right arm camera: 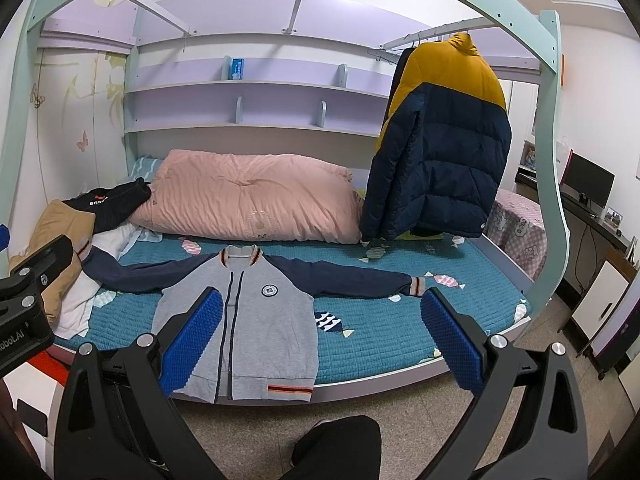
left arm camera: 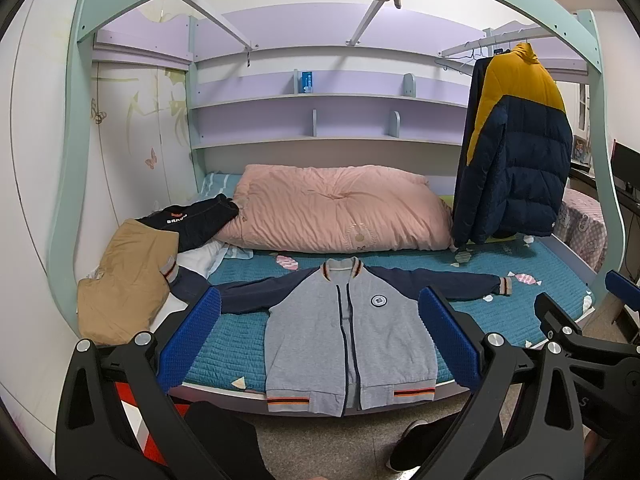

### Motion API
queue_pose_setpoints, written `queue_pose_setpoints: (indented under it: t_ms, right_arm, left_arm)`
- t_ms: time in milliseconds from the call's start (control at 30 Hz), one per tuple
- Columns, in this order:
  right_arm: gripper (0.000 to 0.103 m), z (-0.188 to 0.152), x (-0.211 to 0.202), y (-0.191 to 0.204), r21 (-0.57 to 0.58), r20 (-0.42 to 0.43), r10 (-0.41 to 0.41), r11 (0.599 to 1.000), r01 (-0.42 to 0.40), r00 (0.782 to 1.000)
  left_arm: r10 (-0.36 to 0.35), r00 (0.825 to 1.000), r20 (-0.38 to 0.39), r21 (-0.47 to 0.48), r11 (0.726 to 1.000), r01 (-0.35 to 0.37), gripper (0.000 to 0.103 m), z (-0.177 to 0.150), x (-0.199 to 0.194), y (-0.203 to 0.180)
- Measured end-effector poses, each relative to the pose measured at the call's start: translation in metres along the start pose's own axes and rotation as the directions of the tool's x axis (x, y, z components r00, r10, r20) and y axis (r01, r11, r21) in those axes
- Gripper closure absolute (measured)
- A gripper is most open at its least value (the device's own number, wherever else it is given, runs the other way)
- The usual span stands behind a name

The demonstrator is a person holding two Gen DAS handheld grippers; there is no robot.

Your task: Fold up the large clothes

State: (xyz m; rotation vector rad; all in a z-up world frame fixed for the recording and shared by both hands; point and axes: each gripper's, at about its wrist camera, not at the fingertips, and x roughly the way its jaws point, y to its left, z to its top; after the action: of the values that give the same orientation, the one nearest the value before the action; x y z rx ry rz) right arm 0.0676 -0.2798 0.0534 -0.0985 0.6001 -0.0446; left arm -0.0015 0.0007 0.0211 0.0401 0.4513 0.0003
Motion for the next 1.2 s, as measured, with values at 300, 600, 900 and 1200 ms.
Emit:
queue_pose_setpoints:
  t_ms: [300, 600, 900, 1200]
  right_arm:
    - [0.007, -0.001, 0.000, -0.001, 0.002, 0.003, 0.002, 1.000, -0.002, 1.000]
    - [0.007, -0.001, 0.000, 0.000, 0.003, 0.004, 0.000, 1.000, 0.000, 1.000]
    - [0.007, 0.004, 0.007, 0.005, -0.004, -0.002, 0.010, 1.000, -0.010, 1.000]
    - [0.007, 0.007, 0.032, 0.008, -0.015, -0.025, 0.010, 1.000, -0.010, 1.000]
  left_arm:
    - [0.000, 1.000, 0.001, -0.001, 1.000, 0.000, 0.004, 0.002, -0.001, 0.001]
    - [0.003, 1.000, 0.001, -0.002, 1.000, -0.003, 0.004, 0.000, -0.001, 0.001]
    - [0.003, 1.000, -0.001, 0.000, 1.000, -0.003, 0.004, 0.013, 0.001, 0.003]
    - [0.001, 0.999, -0.033, 0.002, 1.000, 0.000, 0.004, 0.007, 0.034, 0.003]
